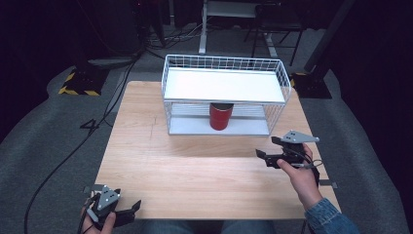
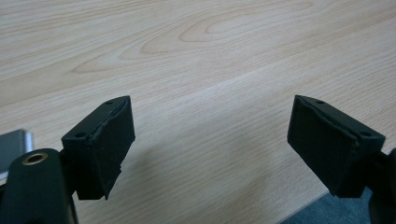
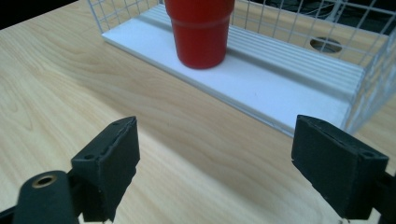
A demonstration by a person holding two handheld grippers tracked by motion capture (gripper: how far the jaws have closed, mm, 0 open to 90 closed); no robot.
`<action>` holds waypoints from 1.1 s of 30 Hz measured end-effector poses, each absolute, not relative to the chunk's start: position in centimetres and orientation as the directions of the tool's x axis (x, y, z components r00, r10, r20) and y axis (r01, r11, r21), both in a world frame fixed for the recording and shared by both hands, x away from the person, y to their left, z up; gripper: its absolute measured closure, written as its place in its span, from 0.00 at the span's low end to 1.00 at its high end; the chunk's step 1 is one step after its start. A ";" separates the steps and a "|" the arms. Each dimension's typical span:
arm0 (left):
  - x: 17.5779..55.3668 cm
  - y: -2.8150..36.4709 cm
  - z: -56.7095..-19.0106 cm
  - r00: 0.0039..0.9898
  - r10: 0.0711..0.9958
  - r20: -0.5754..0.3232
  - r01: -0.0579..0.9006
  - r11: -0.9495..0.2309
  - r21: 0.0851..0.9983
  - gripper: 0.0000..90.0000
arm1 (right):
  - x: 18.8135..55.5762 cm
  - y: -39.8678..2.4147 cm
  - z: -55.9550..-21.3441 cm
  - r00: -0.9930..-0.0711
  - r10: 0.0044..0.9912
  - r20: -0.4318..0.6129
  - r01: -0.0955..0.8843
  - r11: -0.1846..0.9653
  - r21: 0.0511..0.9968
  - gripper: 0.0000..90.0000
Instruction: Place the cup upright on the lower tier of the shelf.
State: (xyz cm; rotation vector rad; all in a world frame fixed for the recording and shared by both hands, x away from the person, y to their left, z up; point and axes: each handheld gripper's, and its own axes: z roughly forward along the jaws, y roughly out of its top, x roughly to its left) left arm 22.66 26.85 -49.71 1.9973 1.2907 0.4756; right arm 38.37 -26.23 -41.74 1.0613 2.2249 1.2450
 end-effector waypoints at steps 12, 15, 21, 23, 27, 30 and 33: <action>24.3 24.6 -49.7 0.490 0.871 -0.046 0.620 -0.310 0.721 0.17 | 35.3 -30.8 -43.5 -0.623 0.776 0.101 0.487 0.284 0.826 0.18; 24.6 24.2 -49.8 0.505 0.862 -0.050 0.617 -0.320 0.718 0.17 | 34.6 -31.9 -44.0 -0.645 0.756 0.111 0.490 0.298 0.819 0.18; 25.3 23.6 -49.9 0.525 0.850 -0.047 0.612 -0.339 0.714 0.17 | 33.5 -33.8 -45.4 -0.613 0.783 0.106 0.517 0.296 0.803 0.18; 25.5 23.4 -49.9 0.532 0.845 -0.044 0.608 -0.346 0.715 0.17 | 33.3 -34.2 -45.9 -0.601 0.792 0.113 0.533 0.291 0.794 0.18; 25.9 23.1 -49.9 0.538 0.842 -0.047 0.608 -0.348 0.714 0.17 | 33.0 -34.8 -47.0 -0.597 0.796 0.099 0.545 0.311 0.778 0.18; 26.4 22.8 -49.9 0.551 0.833 -0.045 0.603 -0.360 0.712 0.17 | 32.9 -35.2 -47.6 -0.639 0.759 0.123 0.562 0.352 0.749 0.18; 26.7 22.5 -50.0 0.555 0.830 -0.048 0.602 -0.361 0.712 0.17 | 32.7 -35.2 -48.2 -0.665 0.739 0.104 0.552 0.393 0.736 0.18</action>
